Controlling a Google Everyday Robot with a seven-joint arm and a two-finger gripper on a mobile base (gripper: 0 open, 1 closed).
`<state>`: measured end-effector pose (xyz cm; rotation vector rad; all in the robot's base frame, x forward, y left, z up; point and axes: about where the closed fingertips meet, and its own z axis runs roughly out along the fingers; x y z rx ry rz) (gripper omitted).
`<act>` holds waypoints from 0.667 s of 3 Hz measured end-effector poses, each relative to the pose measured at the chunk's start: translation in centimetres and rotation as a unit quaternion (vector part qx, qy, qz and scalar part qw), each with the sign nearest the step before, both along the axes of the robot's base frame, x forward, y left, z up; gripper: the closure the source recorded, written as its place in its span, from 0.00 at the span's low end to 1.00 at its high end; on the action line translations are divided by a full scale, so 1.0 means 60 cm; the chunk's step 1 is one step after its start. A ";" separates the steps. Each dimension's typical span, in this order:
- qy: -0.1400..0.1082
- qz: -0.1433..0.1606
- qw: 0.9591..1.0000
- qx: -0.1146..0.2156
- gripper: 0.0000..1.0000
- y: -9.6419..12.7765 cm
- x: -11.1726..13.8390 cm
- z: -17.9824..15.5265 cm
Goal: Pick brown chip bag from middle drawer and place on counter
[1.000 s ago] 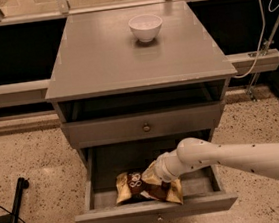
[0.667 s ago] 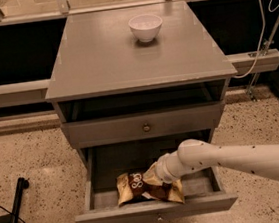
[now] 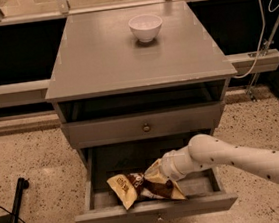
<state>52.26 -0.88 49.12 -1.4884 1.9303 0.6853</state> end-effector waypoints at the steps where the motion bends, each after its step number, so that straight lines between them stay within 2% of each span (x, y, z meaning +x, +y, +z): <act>1: -0.088 0.083 0.992 0.036 1.00 -0.011 -0.077 0.182; 2: -0.159 0.130 0.979 0.013 1.00 -0.041 -0.129 0.323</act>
Offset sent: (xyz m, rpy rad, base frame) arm -0.1125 -0.0499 0.3014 -0.0363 -0.5002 0.3684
